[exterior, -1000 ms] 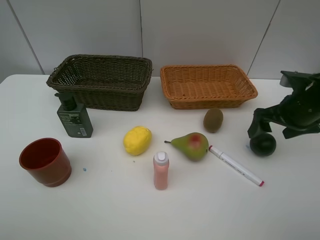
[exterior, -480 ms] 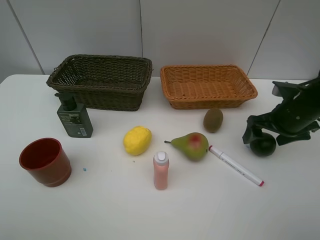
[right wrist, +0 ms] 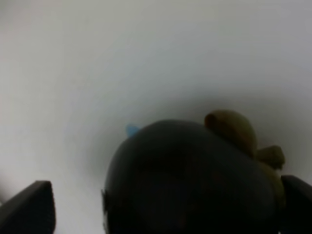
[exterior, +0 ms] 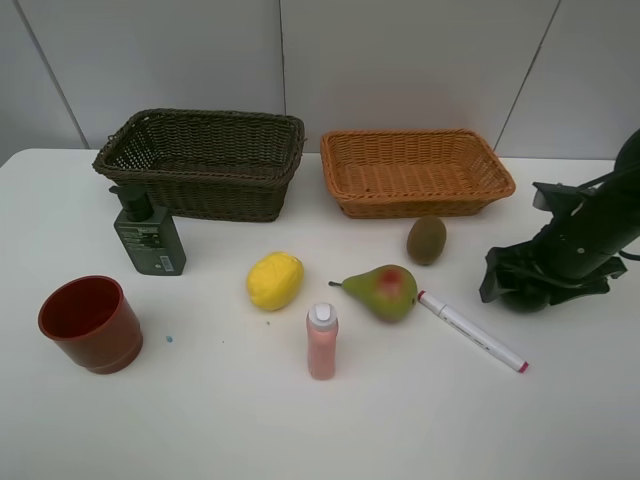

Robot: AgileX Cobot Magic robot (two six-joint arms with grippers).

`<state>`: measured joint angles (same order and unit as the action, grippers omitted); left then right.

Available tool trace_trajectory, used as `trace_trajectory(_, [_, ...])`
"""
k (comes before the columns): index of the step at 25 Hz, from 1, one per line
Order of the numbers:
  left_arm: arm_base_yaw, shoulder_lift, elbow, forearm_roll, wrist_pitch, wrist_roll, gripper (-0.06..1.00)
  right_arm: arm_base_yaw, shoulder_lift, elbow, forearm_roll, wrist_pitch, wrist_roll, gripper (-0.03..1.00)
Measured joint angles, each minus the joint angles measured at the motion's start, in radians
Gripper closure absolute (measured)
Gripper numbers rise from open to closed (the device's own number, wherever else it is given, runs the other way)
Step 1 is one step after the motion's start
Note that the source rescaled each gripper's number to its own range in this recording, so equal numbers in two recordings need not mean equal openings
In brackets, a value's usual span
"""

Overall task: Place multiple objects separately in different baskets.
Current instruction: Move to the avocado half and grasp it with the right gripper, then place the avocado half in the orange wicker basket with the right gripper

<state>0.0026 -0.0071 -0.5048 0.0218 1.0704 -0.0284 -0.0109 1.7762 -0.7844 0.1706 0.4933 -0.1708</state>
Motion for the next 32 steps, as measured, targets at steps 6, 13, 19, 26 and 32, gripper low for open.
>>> trace_trajectory(6, [0.0,0.0,0.0,0.0,0.0,0.0,-0.03,0.0,0.009,0.0,-0.005,-0.006,0.0,0.01])
trace_trajectory(13, [0.0,0.0,0.0,0.0,0.0,0.0,-0.03,0.0,0.017,0.0,-0.013,-0.006,0.0,0.35])
trace_trajectory(19, [0.0,0.0,0.0,0.0,0.0,0.0,-0.03,0.0,0.017,0.0,-0.013,-0.006,0.0,0.35])
trace_trajectory(26, [0.0,0.0,0.0,0.0,0.0,0.0,-0.03,0.0,0.019,-0.046,-0.013,0.076,0.0,0.35])
trace_trajectory(32, [0.0,0.0,0.0,0.0,0.0,0.0,-0.03,0.0,-0.058,-0.163,-0.014,0.215,0.017,0.35])
